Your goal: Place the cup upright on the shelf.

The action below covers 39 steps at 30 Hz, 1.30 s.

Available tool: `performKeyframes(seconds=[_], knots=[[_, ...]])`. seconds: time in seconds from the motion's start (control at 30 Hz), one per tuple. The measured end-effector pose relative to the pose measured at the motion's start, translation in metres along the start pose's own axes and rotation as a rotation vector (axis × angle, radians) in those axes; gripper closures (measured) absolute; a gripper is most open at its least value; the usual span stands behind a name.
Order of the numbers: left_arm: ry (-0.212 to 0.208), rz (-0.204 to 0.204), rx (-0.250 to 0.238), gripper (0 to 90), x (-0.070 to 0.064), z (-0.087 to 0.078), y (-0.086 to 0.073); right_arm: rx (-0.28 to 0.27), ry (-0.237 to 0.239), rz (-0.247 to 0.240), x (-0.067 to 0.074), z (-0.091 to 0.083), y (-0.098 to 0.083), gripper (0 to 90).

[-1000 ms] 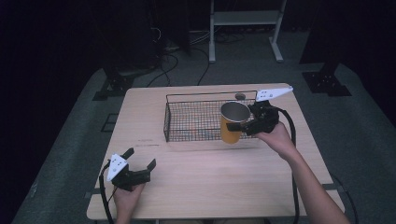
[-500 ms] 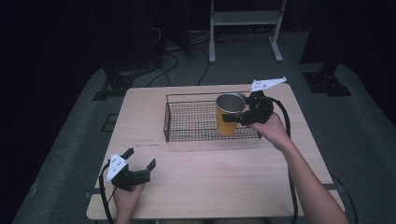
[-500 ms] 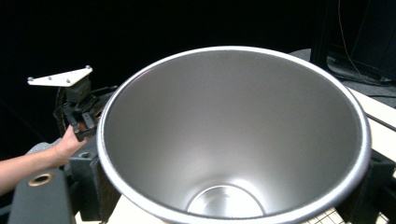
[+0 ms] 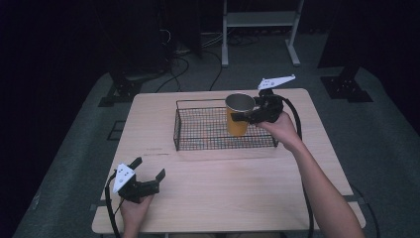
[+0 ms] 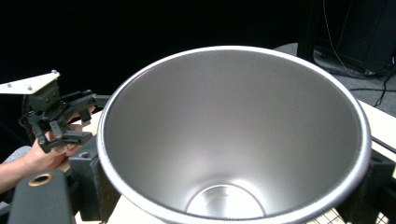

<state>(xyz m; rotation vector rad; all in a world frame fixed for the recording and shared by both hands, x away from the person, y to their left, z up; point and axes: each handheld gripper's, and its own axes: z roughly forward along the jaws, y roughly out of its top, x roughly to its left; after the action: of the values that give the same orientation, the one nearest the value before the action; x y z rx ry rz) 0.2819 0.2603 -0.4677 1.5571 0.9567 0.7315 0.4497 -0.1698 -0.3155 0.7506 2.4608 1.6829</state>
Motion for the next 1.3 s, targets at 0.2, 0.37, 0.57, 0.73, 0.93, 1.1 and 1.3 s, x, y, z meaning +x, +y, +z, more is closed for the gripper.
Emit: performKeyframes(seconds=[0.2,0.37,0.57,0.73,0.93,1.1,1.3], knots=[[-0.001,0.0,0.0,0.0,0.0,0.0,0.0,0.009,-0.021,0.003,-0.007,0.006,0.005,12.6],[-0.001,-0.002,-0.002,0.0,0.0,0.0,0.0,0.024,-0.056,-0.006,-0.015,0.015,0.01,12.6],[-0.002,-0.003,-0.002,0.0,0.0,0.0,0.0,0.033,-0.084,-0.004,-0.025,0.027,0.013,12.6],[-0.004,-0.005,-0.003,0.0,0.001,-0.001,0.0,0.014,-0.094,0.009,-0.033,0.035,0.012,12.6],[-0.004,-0.006,-0.005,0.0,0.0,0.0,0.0,0.039,-0.099,0.013,-0.042,0.049,0.005,12.6],[-0.004,-0.004,-0.003,0.0,0.0,0.0,0.0,0.047,-0.099,0.012,-0.048,0.06,0.001,12.6],[-0.005,-0.005,-0.005,0.0,0.0,0.0,0.0,0.072,-0.106,0.008,-0.052,0.073,-0.005,12.6]])
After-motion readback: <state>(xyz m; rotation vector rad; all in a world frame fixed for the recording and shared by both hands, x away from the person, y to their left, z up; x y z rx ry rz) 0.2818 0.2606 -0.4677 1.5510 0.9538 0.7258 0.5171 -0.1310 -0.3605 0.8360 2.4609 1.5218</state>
